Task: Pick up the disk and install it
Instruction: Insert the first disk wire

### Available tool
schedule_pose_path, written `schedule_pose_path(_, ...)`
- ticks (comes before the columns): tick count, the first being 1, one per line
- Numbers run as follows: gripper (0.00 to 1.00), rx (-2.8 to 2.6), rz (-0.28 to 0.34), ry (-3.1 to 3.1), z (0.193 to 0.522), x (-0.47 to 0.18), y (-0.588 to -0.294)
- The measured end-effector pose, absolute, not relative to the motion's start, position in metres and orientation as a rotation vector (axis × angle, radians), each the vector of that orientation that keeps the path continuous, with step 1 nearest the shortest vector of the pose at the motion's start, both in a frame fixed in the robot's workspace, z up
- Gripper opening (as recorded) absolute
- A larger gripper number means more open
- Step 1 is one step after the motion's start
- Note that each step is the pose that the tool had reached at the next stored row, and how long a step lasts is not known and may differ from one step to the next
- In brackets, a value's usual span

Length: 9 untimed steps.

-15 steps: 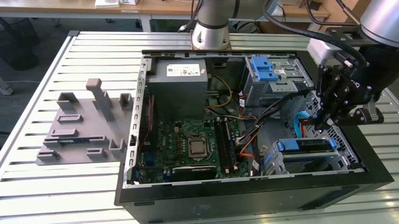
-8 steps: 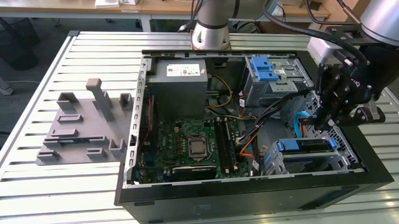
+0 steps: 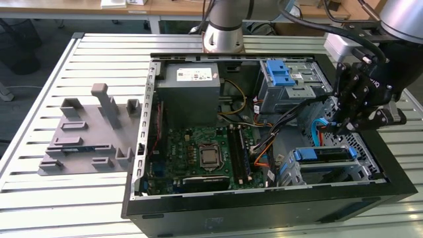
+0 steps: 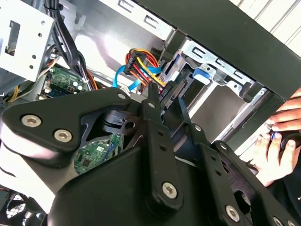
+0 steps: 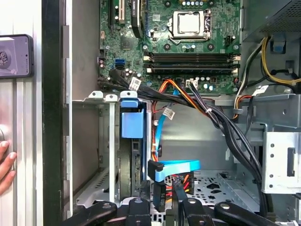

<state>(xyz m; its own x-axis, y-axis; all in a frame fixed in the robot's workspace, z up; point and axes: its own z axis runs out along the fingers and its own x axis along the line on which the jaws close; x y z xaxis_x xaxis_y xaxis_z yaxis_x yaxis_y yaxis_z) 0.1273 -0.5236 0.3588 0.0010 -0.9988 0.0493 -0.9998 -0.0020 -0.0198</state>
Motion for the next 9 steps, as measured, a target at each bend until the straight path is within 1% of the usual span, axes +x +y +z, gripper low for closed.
schedule_pose_path(8, 0.32, 2.196, 0.101, -2.193, 0.3520, 0.1277, -0.5231)
schedule_pose_path(9, 0.31, 2.196, 0.101, -2.193, 0.3520, 0.1278, -0.5231)
